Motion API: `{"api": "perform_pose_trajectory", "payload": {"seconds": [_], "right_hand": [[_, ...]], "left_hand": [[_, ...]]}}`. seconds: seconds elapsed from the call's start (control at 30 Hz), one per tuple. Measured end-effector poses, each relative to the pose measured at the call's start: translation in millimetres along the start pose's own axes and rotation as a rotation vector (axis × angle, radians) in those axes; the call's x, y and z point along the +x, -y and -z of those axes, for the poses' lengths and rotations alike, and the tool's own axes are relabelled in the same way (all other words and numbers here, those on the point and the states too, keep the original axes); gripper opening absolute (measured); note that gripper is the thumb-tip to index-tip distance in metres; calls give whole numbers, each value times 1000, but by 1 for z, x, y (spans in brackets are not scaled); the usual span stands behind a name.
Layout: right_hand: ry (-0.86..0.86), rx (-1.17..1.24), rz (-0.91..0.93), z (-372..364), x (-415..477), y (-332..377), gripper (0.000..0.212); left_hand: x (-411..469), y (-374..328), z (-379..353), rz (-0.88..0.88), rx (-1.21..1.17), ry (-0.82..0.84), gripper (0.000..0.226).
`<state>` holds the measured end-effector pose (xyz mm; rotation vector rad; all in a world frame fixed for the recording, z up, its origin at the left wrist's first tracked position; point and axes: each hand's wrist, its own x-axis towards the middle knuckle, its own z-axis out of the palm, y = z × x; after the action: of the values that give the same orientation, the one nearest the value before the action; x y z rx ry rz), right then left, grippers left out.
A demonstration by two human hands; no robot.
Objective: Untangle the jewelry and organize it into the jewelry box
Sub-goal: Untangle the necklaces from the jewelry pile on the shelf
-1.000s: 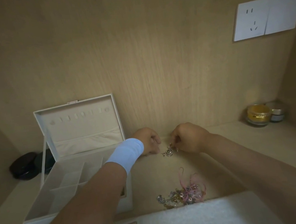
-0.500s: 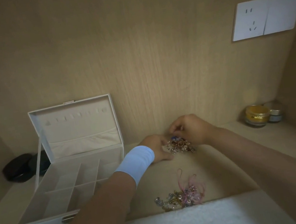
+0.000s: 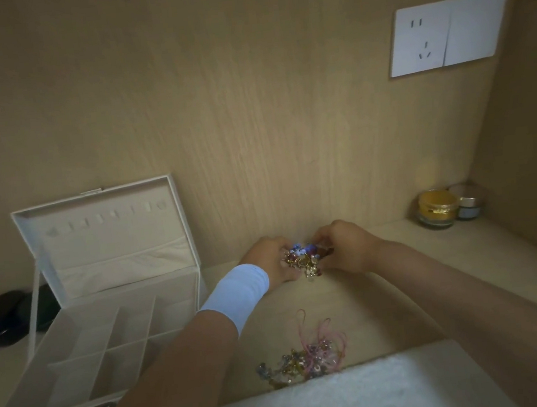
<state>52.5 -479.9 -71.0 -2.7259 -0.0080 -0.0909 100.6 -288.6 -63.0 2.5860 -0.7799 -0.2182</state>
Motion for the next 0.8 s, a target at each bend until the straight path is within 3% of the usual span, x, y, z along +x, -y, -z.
{"api": "perform_pose_trajectory", "payload": {"seconds": [0.13,0.27,0.5,0.7,0.8], "right_hand": [[-38,-97,30,15,-9,27,33],[60,45,146,20,-37,75,11],[242,89,226,7,-80,155,16],[365,-10,292,-18,-112,221,15],[399,-105,277,-29,-125,236,11]], "left_hand": [[-20,2,13,-38,30,-15,46],[-57,4,29,-38,33,-25,34],[-145,24,56,-35,91,-28,9],[-234,51,83,10,18,-130,12],[-271,69,92,91,8,-93,12]]}}
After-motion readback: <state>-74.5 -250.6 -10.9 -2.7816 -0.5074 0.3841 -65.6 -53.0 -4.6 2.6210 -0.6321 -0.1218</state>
